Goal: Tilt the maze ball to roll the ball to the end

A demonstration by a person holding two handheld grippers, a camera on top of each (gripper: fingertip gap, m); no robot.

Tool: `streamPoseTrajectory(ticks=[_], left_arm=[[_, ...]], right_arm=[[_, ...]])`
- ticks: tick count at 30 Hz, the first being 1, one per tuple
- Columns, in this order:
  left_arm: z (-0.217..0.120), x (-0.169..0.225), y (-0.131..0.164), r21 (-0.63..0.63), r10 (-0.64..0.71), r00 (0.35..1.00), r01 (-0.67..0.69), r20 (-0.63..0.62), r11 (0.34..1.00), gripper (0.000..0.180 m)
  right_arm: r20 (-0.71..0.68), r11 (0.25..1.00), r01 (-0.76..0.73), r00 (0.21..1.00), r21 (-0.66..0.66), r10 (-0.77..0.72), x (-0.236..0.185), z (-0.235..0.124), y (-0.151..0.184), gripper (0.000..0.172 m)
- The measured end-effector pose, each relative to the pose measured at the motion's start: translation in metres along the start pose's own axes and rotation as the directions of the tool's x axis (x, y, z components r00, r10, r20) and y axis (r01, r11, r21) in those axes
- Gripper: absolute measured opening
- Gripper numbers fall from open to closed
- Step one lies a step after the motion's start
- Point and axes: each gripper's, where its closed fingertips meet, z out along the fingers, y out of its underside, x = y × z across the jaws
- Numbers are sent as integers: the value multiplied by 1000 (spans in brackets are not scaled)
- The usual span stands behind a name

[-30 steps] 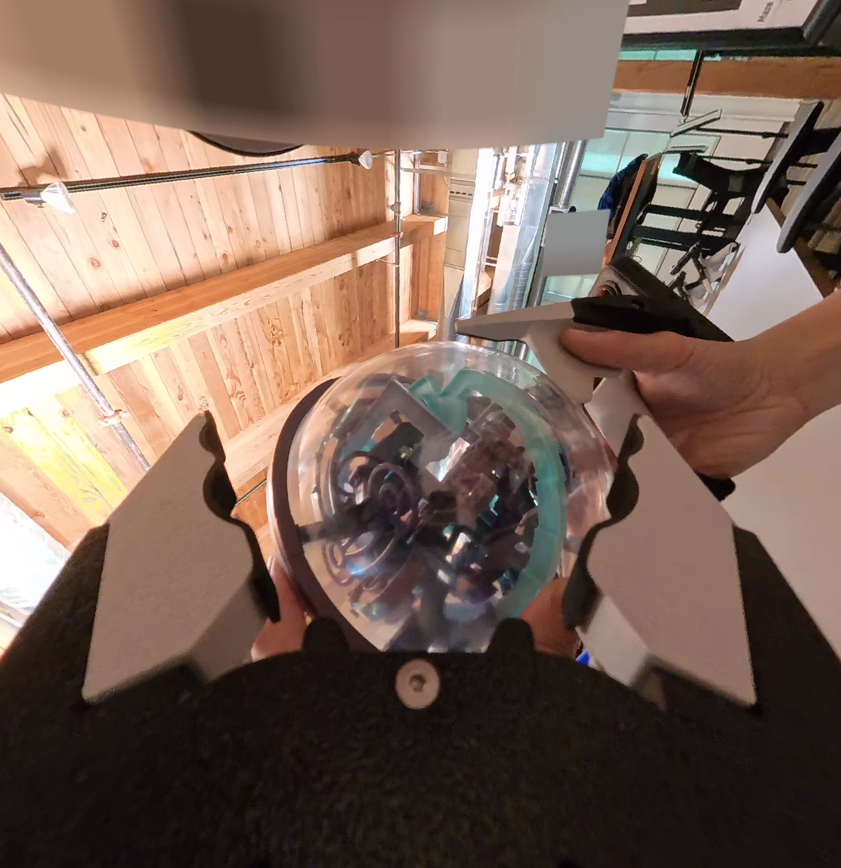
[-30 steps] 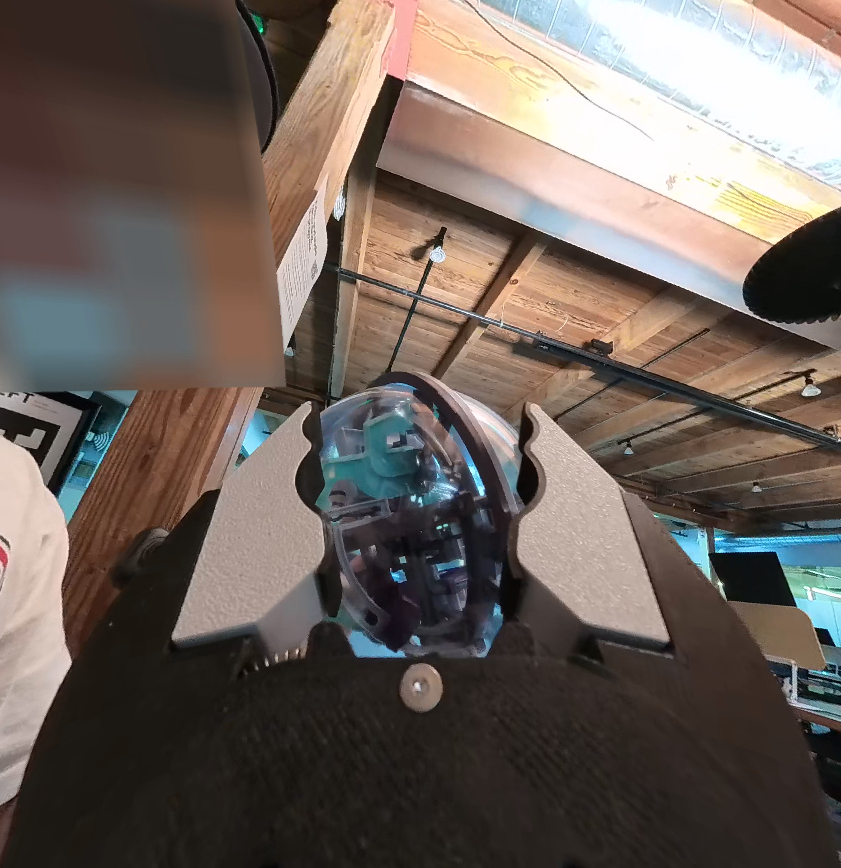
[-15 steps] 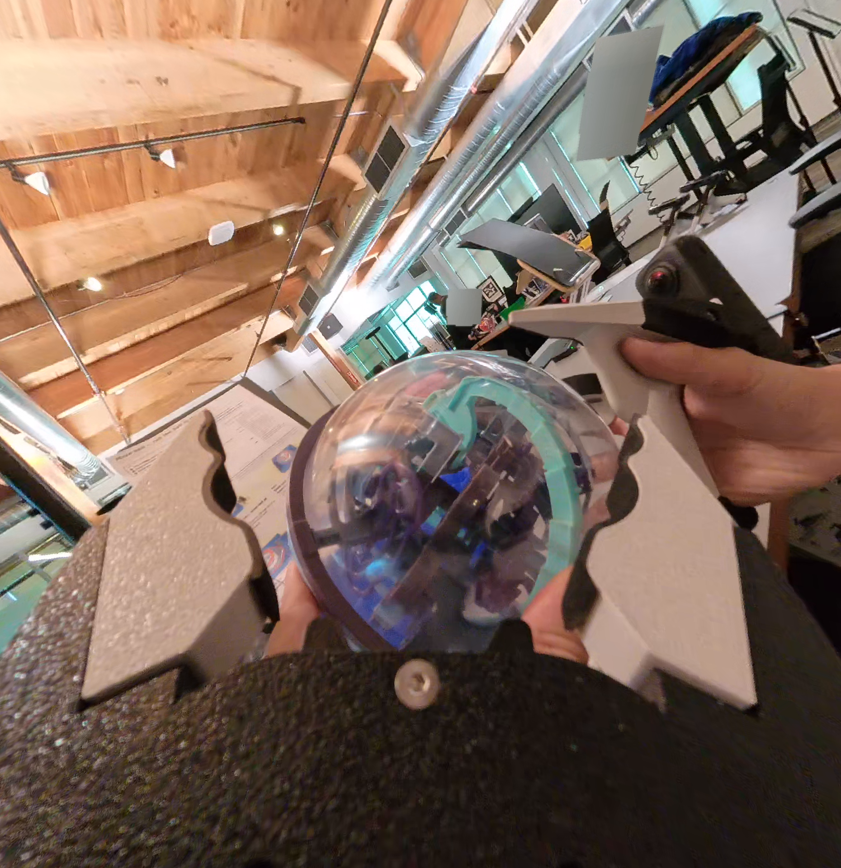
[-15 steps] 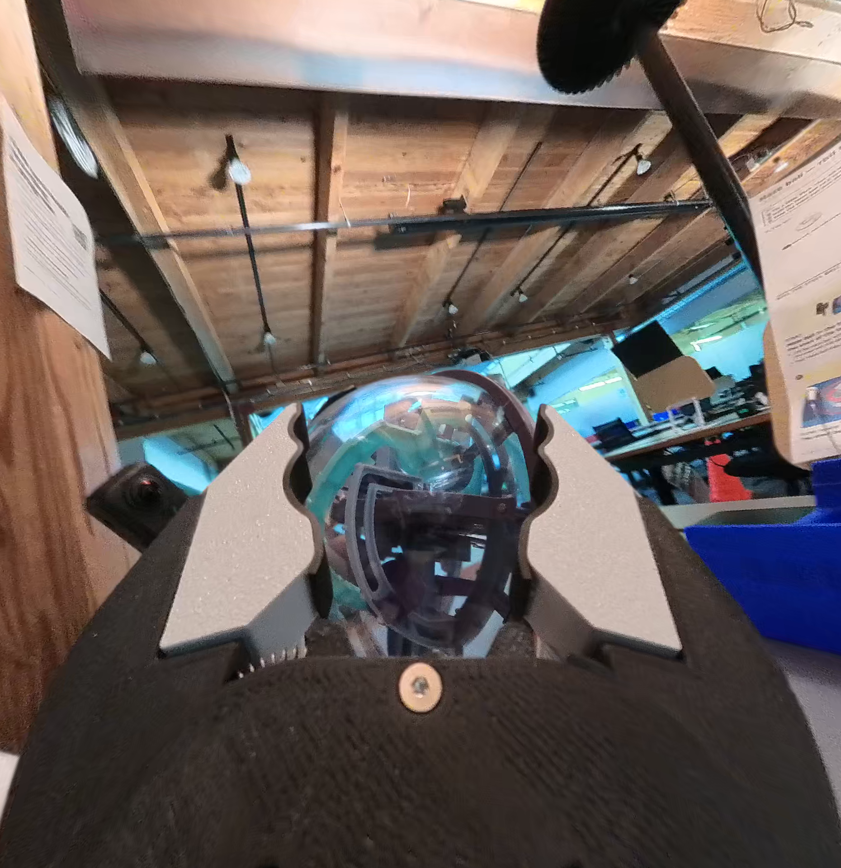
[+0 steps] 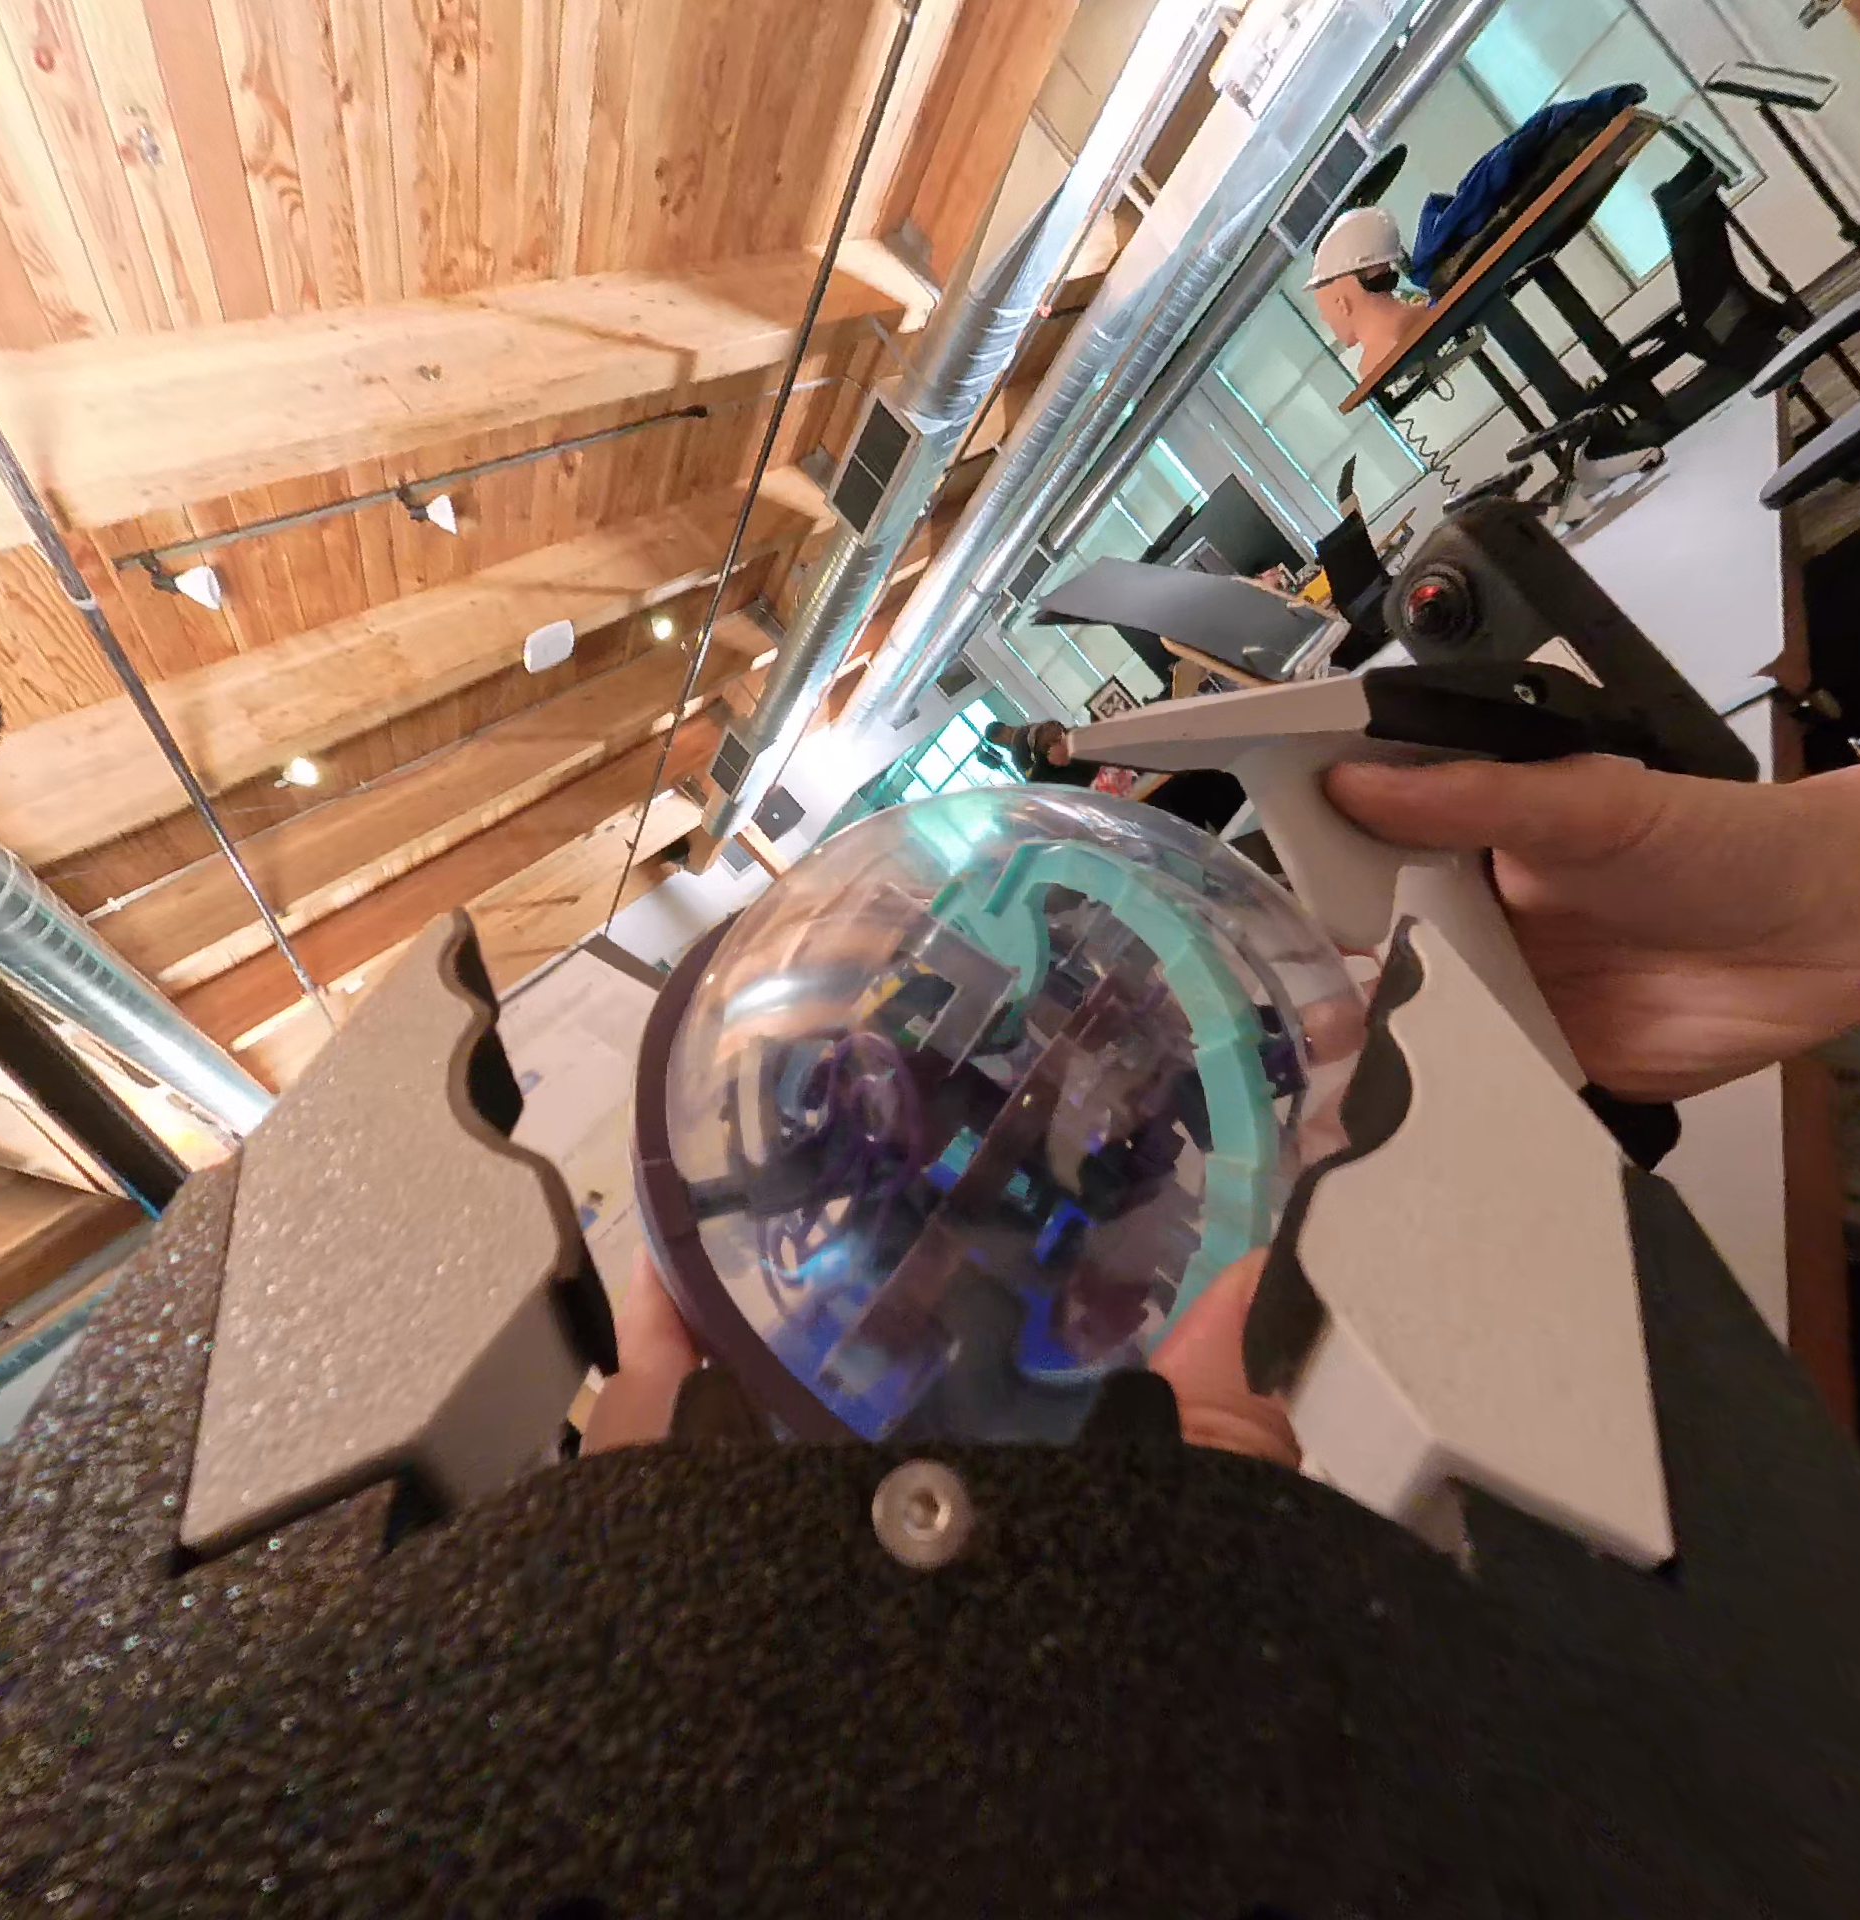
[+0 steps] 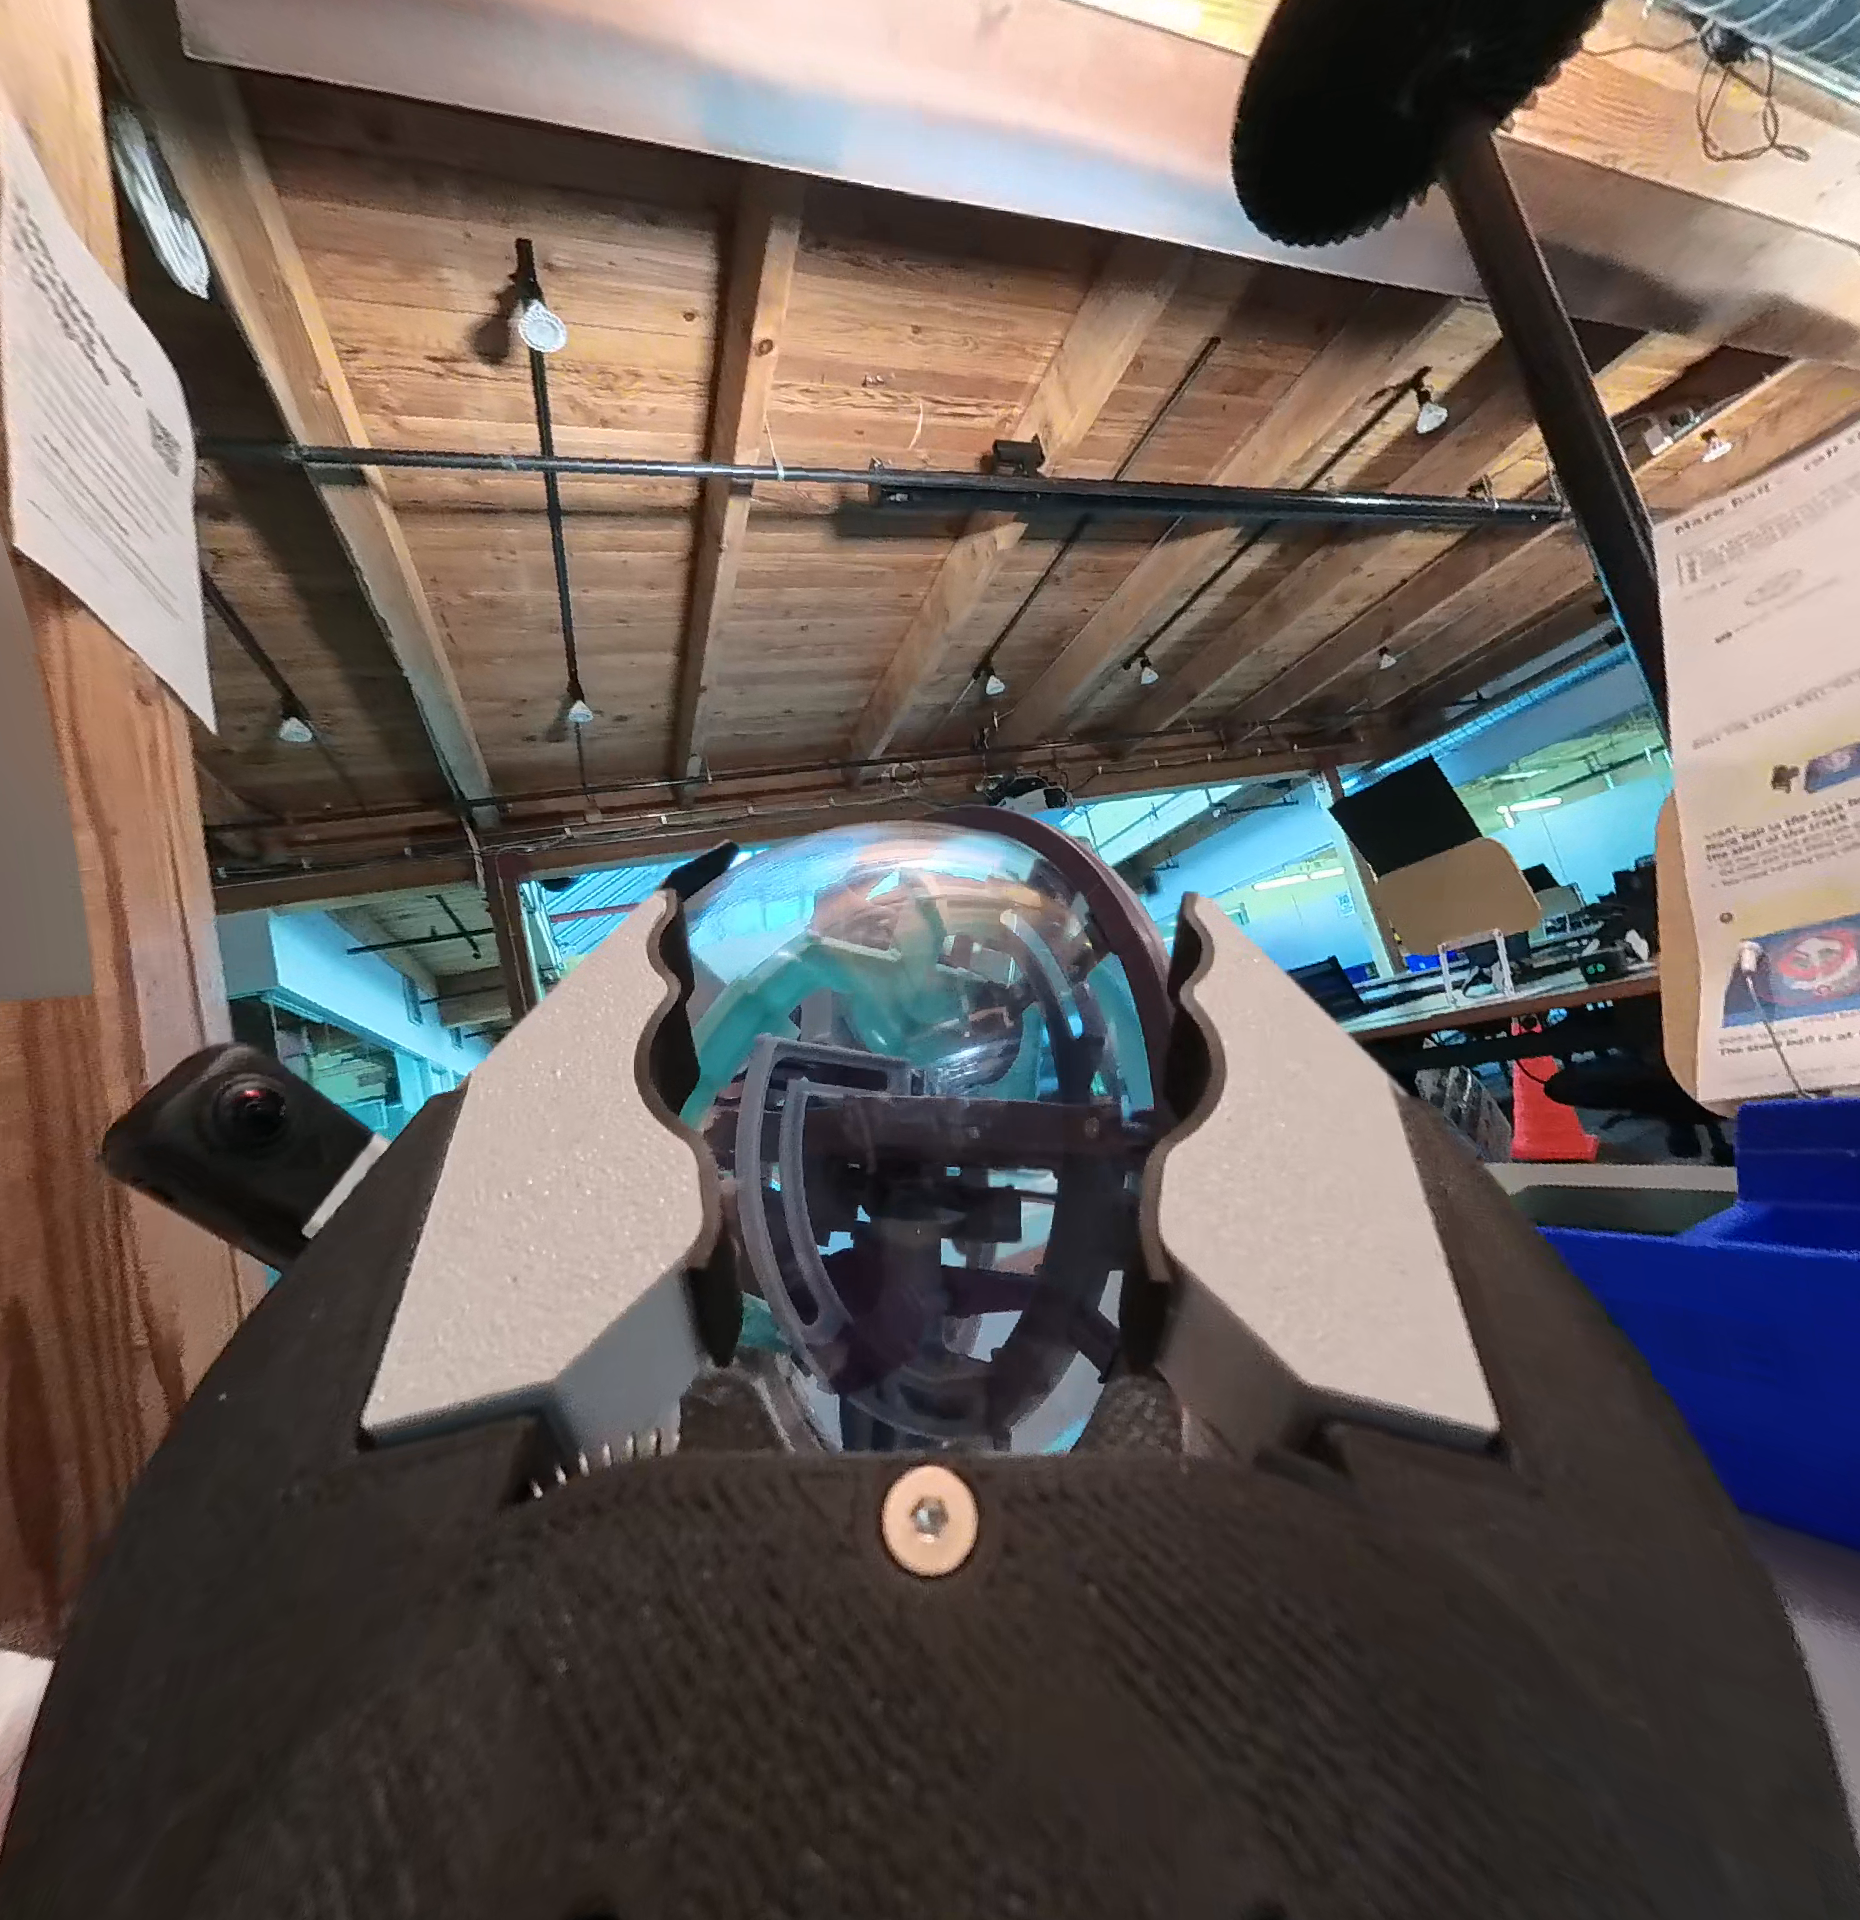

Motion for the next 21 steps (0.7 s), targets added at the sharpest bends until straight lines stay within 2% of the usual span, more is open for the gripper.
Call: streamPoseTrajectory(ticks=[7, 21], left_arm=[[-2, 1, -20, 50, 66, 998, -67, 19, 996, 157], [-8, -1, -44, 147, 94, 994, -101, 54, 984, 157]], right_arm=[[53, 996, 86, 995, 17, -87, -21, 3, -17, 88], [106, 982, 182, 977, 46, -186, -48, 5, -36, 82]])
